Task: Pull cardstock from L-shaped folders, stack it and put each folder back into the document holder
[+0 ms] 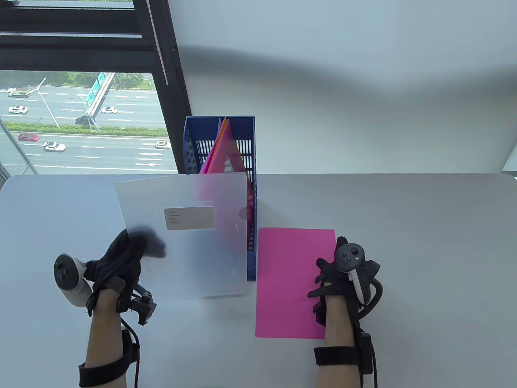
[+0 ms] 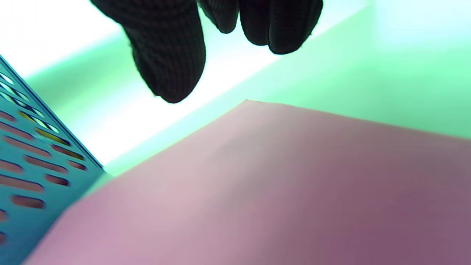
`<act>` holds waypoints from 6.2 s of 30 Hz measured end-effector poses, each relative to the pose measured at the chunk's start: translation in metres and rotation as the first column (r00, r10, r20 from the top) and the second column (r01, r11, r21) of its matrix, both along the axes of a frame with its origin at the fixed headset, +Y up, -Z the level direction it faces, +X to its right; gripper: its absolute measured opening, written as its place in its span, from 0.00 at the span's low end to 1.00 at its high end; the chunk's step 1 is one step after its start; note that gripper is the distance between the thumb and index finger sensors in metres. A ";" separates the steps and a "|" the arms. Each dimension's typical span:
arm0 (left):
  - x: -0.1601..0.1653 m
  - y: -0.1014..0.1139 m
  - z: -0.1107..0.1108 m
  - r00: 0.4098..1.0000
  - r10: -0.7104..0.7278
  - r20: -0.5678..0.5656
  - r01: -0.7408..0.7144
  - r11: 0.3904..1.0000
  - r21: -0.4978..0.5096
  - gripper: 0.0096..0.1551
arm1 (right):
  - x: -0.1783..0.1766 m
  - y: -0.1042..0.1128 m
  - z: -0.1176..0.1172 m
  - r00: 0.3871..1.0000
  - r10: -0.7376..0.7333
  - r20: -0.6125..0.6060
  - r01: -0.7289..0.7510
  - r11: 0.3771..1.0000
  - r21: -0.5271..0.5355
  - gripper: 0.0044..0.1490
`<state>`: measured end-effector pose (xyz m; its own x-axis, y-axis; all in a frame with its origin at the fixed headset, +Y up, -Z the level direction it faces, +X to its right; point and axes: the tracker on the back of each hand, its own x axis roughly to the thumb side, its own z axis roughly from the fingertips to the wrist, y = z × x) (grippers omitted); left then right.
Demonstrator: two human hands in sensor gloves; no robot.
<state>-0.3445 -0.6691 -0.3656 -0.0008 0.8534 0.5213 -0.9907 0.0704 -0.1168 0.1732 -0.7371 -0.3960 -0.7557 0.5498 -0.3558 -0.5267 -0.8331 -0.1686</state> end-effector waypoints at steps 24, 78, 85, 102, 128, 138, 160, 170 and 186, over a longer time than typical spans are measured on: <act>0.027 0.005 -0.001 0.999 -0.023 0.038 0.022 0.999 0.032 0.23 | -0.103 0.114 0.041 0.802 -0.165 -0.574 0.440 0.813 0.381 0.33; -0.027 0.053 0.063 0.786 0.051 -0.617 0.068 0.984 0.168 0.22 | -0.068 0.123 0.056 0.907 -0.148 -0.394 0.386 0.667 0.638 0.24; 0.006 0.040 0.045 0.761 -0.114 -0.639 0.210 0.975 0.076 0.24 | -0.071 0.120 0.053 0.908 -0.140 -0.396 0.378 0.682 0.626 0.24; 0.068 0.002 0.013 0.645 -0.524 -0.557 0.548 0.825 -0.141 0.25 | -0.082 0.115 0.048 0.901 -0.122 -0.416 0.370 0.716 0.592 0.24; 0.062 -0.020 0.002 0.616 -0.609 -0.501 0.567 0.783 -0.255 0.25 | -0.106 0.106 0.045 0.924 -0.026 -0.380 0.258 0.777 0.575 0.27; 0.062 -0.023 0.000 0.599 -0.640 -0.482 0.597 0.757 -0.264 0.28 | -0.170 0.091 0.043 0.921 0.335 -0.199 -0.153 0.781 0.606 0.39; 0.059 -0.023 0.000 0.630 -0.622 -0.465 0.575 0.776 -0.259 0.28 | -0.201 0.067 0.019 0.882 0.442 -0.162 -0.309 0.804 0.508 0.42; 0.059 -0.025 -0.001 0.651 -0.611 -0.451 0.570 0.786 -0.241 0.29 | -0.187 0.070 0.022 0.910 0.407 -0.080 -0.298 0.777 0.555 0.40; 0.061 -0.026 -0.003 0.663 -0.613 -0.429 0.584 0.783 -0.216 0.30 | -0.173 0.069 0.015 0.923 0.384 -0.028 -0.304 0.772 0.557 0.27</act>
<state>-0.2836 -0.6950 -0.3682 0.7416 0.6126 0.2733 -0.6708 0.6749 0.3074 0.0007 -0.6679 -0.3807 -0.9488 0.3142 0.0326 -0.2722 -0.7607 -0.5893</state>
